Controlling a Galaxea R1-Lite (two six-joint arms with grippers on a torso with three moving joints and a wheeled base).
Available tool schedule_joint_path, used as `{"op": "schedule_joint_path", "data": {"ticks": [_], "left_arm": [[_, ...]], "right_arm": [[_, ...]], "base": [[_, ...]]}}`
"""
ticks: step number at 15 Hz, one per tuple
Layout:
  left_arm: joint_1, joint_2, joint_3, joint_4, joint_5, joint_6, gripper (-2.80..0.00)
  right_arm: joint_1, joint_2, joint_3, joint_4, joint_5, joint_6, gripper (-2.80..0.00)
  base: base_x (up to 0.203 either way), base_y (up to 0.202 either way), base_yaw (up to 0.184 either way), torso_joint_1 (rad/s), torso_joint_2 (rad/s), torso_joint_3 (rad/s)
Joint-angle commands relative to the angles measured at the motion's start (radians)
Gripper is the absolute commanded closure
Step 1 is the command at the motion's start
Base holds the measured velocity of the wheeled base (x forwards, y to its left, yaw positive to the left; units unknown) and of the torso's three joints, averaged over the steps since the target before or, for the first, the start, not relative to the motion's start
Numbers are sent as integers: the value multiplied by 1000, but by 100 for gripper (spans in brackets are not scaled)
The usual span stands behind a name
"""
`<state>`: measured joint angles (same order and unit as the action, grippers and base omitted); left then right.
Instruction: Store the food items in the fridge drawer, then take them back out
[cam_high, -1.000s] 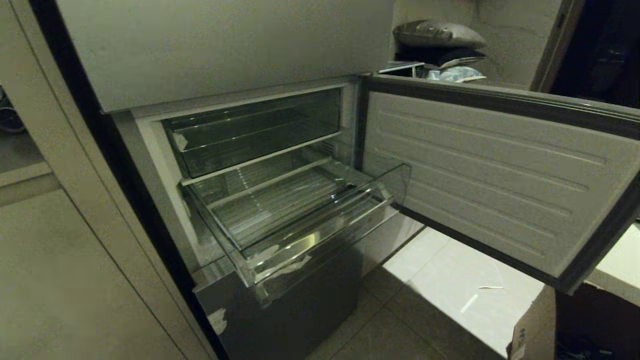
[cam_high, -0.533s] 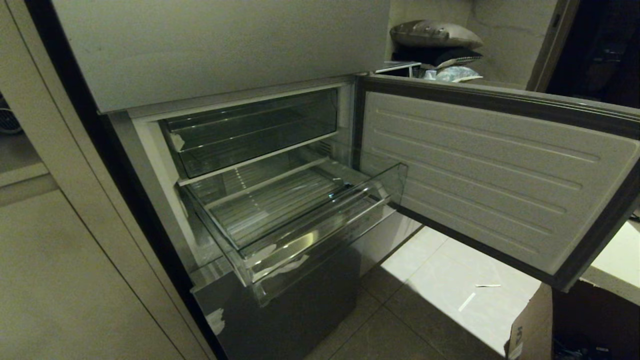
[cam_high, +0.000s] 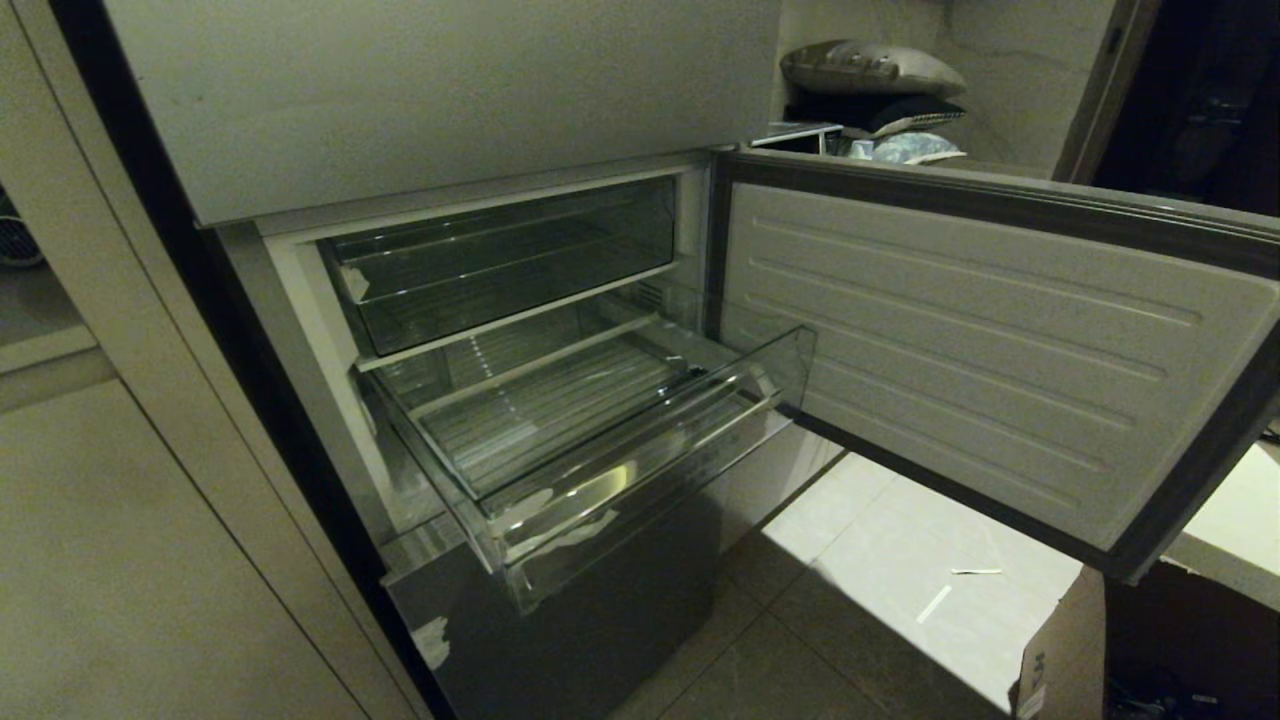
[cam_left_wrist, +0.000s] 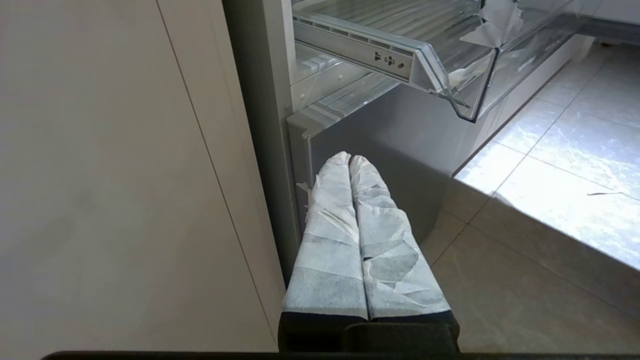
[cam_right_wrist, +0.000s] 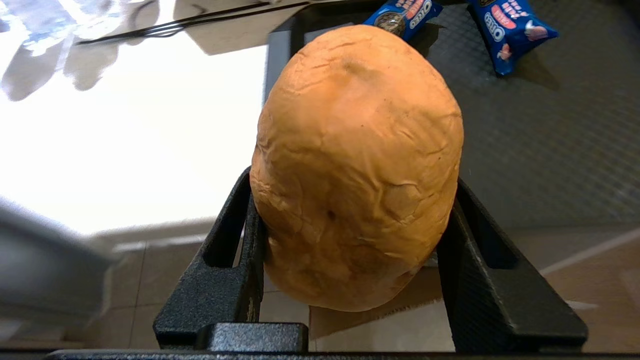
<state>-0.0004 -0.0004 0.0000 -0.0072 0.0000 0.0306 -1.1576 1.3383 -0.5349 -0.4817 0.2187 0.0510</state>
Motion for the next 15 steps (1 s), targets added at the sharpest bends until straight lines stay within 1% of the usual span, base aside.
{"op": "schedule_joint_path", "data": {"ticks": [1, 7, 11, 14, 15], "left_arm": [[0, 0, 0, 0, 0, 0, 0], [0, 0, 0, 0, 0, 0, 0], [-1, 0, 0, 0, 0, 0, 0], [0, 0, 0, 0, 0, 0, 0], [-1, 0, 0, 0, 0, 0, 0]], "right_arm": [[-11, 196, -55, -39, 5, 3, 0], [-54, 462, -236, -120, 7, 5, 0], [-94, 503, -281, -122, 8, 2, 0], [-153, 551, -325, -121, 8, 1, 0], [-158, 561, -331, -123, 8, -1, 0]], "base": [[0, 0, 0, 0, 0, 0], [0, 0, 0, 0, 0, 0], [0, 0, 0, 0, 0, 0], [0, 0, 0, 0, 0, 0], [0, 0, 0, 0, 0, 0]]}}
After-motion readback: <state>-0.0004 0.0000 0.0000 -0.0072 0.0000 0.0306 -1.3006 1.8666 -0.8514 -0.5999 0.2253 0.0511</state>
